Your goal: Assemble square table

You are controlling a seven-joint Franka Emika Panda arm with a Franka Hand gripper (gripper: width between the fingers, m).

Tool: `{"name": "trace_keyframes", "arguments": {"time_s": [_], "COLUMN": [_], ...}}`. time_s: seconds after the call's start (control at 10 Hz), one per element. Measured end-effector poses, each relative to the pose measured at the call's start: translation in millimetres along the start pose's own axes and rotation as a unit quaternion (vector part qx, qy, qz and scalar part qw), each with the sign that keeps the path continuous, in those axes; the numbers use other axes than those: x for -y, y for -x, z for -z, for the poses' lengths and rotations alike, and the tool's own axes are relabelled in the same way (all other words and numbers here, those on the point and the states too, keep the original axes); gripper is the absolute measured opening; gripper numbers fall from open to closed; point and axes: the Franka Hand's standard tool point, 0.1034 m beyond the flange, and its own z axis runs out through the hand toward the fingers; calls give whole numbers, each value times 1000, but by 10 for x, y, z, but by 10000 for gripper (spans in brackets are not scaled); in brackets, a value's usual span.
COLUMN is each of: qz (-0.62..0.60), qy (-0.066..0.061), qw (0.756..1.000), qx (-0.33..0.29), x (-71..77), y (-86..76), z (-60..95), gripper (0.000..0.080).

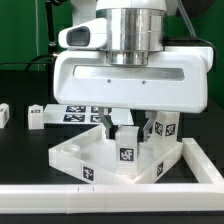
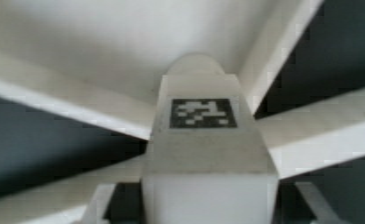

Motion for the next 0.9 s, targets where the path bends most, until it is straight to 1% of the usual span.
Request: {"name": "trace_keyframes", "arguments": {"time_s": [0.2, 0.3, 0.5, 0.6, 0.8, 0.9], "qz": [-120, -195, -260, -260, -237, -220], "qy": [-6, -3, 2, 2, 1, 1], "qw": [993, 981, 966, 966, 971, 975], "qx": [3, 9, 14, 14, 14, 13], "x": [-9, 6, 9, 9, 10, 14], "y": [6, 22, 27, 27, 29, 27], "z": [-6, -5, -4, -4, -8, -3], "gripper": [287, 287, 287, 287, 554, 554]}}
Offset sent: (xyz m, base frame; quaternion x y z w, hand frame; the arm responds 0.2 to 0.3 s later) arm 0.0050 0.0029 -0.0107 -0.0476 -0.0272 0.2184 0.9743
